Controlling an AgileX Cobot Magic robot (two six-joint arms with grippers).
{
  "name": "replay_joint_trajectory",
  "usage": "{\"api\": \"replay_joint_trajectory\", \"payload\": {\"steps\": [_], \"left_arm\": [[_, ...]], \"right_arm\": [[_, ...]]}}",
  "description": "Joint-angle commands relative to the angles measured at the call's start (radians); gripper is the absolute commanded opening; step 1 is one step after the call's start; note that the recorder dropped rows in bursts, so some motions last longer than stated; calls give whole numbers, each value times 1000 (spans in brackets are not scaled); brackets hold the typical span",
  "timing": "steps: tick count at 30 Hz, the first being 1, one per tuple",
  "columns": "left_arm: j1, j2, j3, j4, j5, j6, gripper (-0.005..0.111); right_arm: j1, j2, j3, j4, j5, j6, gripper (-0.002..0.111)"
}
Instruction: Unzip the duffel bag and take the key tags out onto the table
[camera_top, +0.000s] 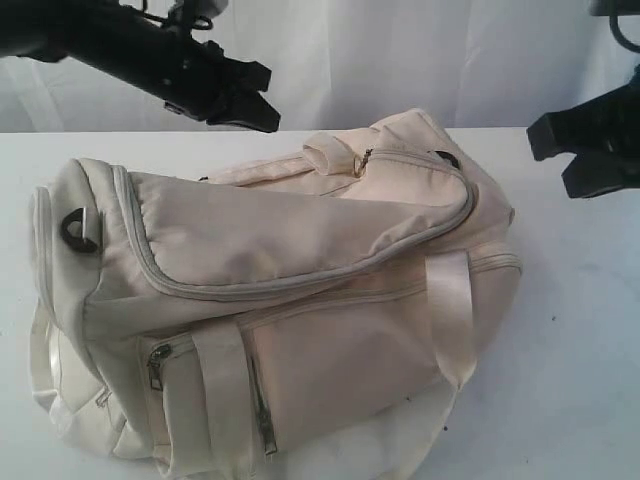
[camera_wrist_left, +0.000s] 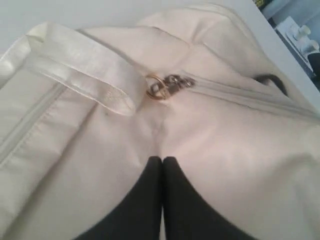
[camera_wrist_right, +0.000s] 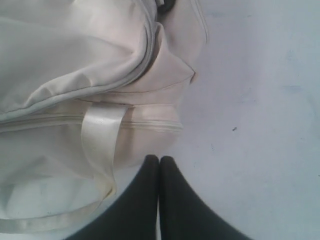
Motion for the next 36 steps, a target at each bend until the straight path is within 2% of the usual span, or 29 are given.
{"api": "replay_joint_trajectory", "payload": {"steps": [1, 5, 7, 8, 13, 22, 31, 34, 36], "left_arm": [[-28, 134, -152, -77, -5, 13, 22], [-69, 245, -288, -68, 26, 14, 54], [-88, 290, -341, -33, 6, -3, 63], [-95, 305, -360, -17, -2, -30, 64], [-103, 359, -386, 25, -9, -109, 64], [-117, 408, -385, -7, -53, -129, 59], [-123, 410, -385, 3, -70, -134, 58], [-123, 410, -385, 3, -92, -161, 50], [-123, 410, -385, 3, -111, -161, 36]], "right_arm": [[-5, -10, 51, -2, -94, -12, 0], [-5, -10, 75, -2, -130, -5, 0], [-5, -10, 82, -2, -137, -12, 0], [-5, -10, 82, -2, -137, -12, 0], [-5, -10, 82, -2, -143, -12, 0], [-3, -10, 82, 2, -147, -12, 0], [-3, -10, 82, 23, -143, -12, 0], [-3, -10, 82, 23, -141, -12, 0], [-3, -10, 82, 26, -139, -12, 0]]}}
